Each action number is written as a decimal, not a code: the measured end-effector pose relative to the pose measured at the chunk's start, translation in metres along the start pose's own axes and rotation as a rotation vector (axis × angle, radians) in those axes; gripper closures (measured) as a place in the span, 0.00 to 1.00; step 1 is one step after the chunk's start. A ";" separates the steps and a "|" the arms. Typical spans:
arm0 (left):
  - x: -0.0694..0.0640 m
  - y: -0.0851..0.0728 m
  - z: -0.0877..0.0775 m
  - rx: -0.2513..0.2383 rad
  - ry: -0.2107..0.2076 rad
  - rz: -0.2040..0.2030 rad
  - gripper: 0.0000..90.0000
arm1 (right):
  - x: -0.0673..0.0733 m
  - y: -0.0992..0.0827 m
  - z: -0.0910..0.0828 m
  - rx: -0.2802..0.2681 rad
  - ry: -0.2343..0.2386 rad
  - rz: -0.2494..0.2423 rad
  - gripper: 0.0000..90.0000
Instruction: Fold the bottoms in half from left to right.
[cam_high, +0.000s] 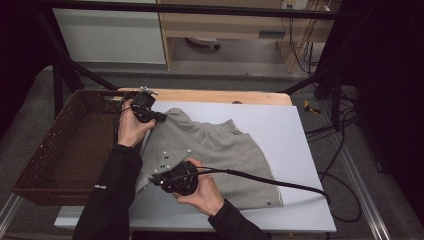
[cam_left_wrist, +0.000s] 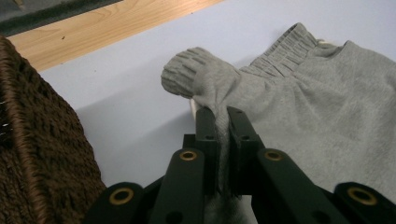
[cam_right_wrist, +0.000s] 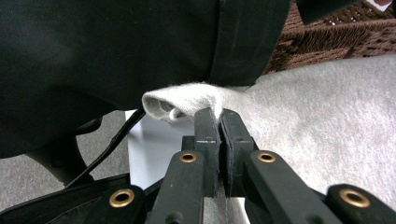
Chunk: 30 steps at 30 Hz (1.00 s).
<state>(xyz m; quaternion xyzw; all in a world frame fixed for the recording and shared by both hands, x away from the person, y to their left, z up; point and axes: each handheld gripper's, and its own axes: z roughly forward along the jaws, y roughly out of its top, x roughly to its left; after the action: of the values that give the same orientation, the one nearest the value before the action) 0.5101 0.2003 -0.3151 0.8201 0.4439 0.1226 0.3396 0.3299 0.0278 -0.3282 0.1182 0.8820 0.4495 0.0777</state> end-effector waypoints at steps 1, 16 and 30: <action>0.000 0.000 -0.002 0.001 0.002 0.000 0.94 | 0.000 0.001 -0.001 -0.003 0.000 0.000 0.97; 0.007 -0.002 -0.018 -0.019 0.016 -0.026 0.94 | 0.006 0.016 -0.003 -0.018 0.001 -0.022 0.97; -0.003 -0.002 -0.003 -0.022 0.010 -0.061 0.94 | 0.005 0.007 0.000 0.002 -0.011 -0.022 0.97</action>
<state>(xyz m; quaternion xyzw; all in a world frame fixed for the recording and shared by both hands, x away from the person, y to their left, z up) 0.5060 0.2001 -0.3136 0.8018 0.4690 0.1213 0.3499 0.3260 0.0330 -0.3230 0.1107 0.8834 0.4470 0.0873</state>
